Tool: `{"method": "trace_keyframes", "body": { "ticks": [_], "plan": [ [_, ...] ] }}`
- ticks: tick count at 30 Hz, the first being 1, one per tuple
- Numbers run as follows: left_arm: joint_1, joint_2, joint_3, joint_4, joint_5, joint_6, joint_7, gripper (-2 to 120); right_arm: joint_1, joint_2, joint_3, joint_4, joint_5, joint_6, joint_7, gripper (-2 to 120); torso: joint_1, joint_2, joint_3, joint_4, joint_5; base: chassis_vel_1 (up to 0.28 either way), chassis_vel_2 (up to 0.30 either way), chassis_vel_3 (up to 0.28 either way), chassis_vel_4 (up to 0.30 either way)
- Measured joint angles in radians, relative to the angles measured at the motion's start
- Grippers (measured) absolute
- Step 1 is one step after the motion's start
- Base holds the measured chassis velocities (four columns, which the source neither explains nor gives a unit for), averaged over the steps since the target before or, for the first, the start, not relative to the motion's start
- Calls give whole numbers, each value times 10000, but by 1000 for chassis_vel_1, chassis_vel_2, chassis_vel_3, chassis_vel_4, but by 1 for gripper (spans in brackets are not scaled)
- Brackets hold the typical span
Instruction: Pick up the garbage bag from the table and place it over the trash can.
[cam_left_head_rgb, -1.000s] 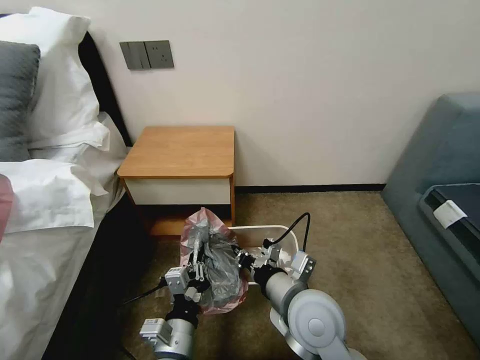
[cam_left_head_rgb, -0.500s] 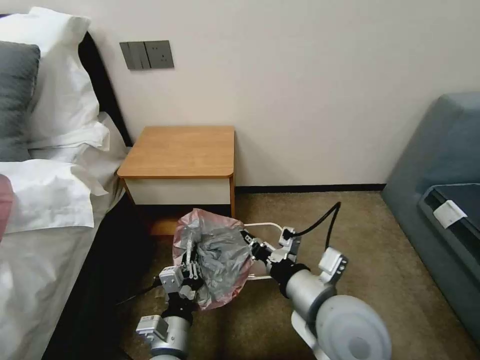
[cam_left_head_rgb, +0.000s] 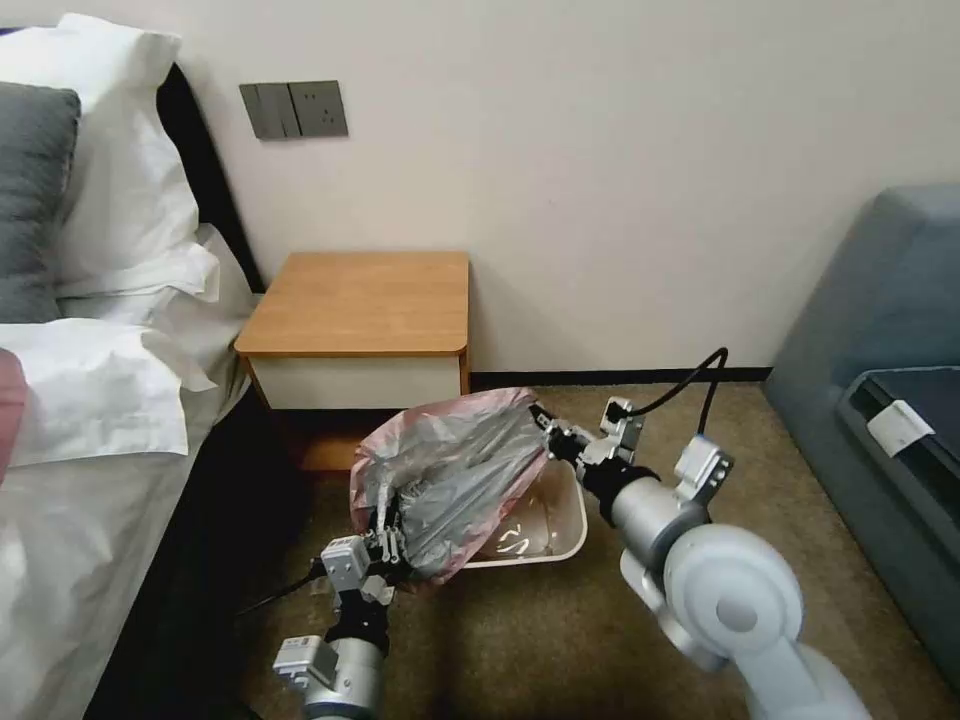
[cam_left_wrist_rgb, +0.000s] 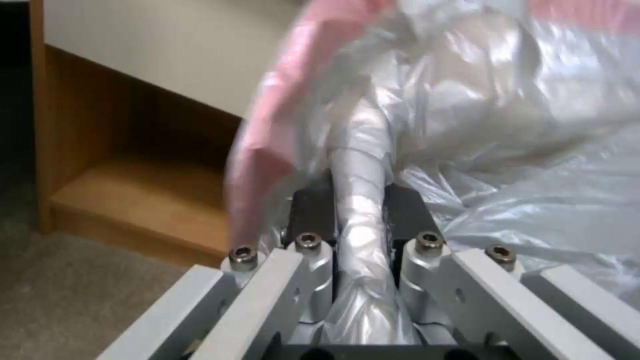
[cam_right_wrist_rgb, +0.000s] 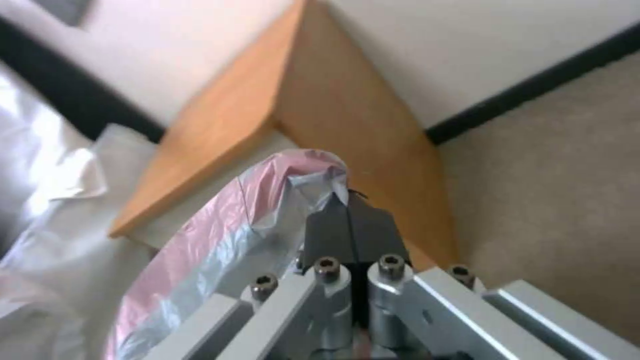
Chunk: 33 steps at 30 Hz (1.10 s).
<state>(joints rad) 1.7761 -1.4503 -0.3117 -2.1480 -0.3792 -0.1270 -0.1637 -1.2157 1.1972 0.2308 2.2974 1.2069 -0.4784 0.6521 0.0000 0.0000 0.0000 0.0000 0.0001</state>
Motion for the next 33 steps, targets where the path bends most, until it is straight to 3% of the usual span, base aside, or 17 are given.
{"method": "trace_keyframes", "body": {
  "ticks": [8, 15, 30, 33],
  "plan": [
    [-163, -19, -275, -23, -561, -51, 476, 9, -196, -18, 713, 360, 1856, -140, 1216, 0, 0, 0, 0, -1, 0, 0, 0, 0, 0],
    [-396, 28, -634, -198, -1929, 123, 712, 9, -510, -83, 1614, 801, 3669, -473, 1920, 0, 0, 0, 0, -1, -1, 0, 0, 0, 0],
    [-587, 118, -995, -423, -3013, 566, 783, 9, -876, 20, 1814, 824, 3868, -1266, 1270, 0, 0, 0, 0, 0, -1, 0, 0, 0, 0],
    [-588, 120, -998, -423, -3029, 585, 783, 9, -816, 26, 1771, 736, 3639, -1312, 1034, 7, 0, 0, 0, 0, -1, 0, 0, 0, 0]
  ]
}}
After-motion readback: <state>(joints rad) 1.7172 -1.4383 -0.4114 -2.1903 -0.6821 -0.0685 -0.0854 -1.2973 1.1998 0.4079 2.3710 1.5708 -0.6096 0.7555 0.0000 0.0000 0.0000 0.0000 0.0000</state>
